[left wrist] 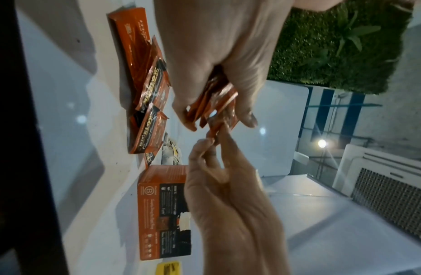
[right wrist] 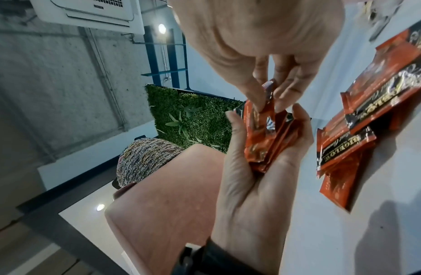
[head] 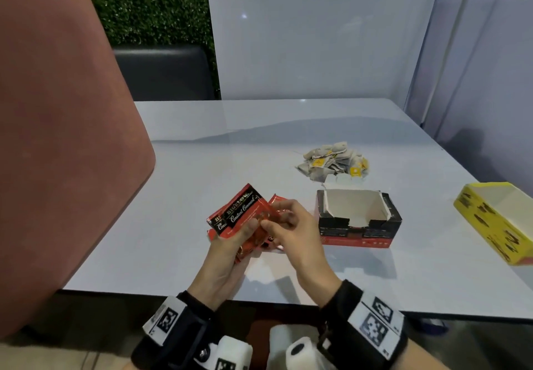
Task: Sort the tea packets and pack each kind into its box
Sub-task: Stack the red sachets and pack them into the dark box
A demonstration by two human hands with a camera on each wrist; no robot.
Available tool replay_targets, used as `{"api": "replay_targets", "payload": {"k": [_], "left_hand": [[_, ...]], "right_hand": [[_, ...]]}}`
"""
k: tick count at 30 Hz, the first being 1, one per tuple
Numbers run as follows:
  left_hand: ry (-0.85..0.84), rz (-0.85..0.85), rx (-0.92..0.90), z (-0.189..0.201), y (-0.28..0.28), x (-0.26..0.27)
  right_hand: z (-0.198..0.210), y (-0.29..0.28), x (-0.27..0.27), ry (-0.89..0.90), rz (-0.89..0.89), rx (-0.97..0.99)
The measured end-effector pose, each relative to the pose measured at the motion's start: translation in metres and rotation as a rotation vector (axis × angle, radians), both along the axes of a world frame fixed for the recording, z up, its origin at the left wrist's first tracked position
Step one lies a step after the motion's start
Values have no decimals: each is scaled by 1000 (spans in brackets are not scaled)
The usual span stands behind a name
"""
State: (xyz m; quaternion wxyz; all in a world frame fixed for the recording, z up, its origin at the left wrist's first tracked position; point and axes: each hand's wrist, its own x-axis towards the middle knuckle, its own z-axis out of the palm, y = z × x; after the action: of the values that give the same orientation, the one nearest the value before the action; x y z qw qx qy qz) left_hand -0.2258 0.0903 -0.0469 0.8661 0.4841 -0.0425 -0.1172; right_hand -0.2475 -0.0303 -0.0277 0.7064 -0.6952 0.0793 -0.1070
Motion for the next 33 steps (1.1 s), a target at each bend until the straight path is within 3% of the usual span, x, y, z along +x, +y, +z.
{"api": "replay_targets", "payload": {"k": [3,6,10,14,19,27,33], "left_hand": [[-15,92,-7,-3,-4,0],[-56,66,-6,0,-3,1],[49,51,-98,-1,10,6],[126,11,-163,-3,21,9],[271,-63,-273,-5,23,9],[363,-250,-318,-4,30,11],[615,-487,-320,6,36,5]], "right_hand": [[-2,6,1,-16,16,-103],[6,3,2,-27,120,-232],[16,-15,13,-58,182,-743],[9,-25,30,125,309,-1280],[-3,-10,33,358,451,-1571],[10,-6,29,262,438,-1594],[56,-11,15,-70,173,-1712]]}}
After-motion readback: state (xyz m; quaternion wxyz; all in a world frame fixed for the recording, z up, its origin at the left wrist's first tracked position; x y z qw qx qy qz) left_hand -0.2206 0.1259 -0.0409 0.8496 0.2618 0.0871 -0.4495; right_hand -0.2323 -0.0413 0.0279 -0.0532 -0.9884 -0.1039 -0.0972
